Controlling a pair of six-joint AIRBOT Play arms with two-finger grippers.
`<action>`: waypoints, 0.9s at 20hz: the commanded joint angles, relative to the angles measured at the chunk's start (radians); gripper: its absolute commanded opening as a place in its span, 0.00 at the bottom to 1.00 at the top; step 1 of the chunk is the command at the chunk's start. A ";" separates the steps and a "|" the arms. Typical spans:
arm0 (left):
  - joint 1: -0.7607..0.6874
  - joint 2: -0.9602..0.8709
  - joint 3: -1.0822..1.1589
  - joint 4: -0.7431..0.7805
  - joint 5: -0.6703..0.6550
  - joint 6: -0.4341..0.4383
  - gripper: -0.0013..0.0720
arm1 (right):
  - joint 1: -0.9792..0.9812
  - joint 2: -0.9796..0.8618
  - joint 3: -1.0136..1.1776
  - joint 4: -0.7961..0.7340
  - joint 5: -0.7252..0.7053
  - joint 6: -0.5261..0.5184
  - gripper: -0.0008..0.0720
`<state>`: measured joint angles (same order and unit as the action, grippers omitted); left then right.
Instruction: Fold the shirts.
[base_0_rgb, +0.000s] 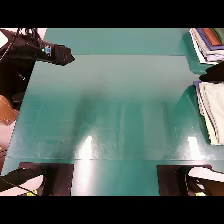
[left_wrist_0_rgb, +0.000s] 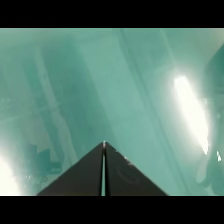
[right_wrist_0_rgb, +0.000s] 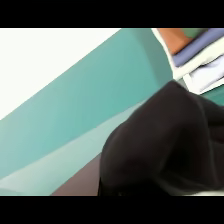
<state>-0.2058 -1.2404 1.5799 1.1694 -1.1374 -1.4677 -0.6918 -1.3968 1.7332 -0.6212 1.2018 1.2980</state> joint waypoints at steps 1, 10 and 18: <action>0.000 0.000 0.000 0.000 -0.008 0.002 0.05 | -0.047 0.055 -0.011 -0.117 0.113 0.056 0.04; 0.000 0.000 0.000 0.001 -0.009 0.010 0.05 | -0.257 0.342 -0.537 -0.505 0.163 0.068 0.04; 0.000 0.000 0.000 0.001 -0.026 0.010 0.05 | -0.302 0.436 -0.637 -0.467 0.128 0.073 0.76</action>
<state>-0.2058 -1.2400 1.5799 1.1698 -1.1587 -1.4582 -0.9966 -0.9894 1.1076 -1.1557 1.3506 1.3689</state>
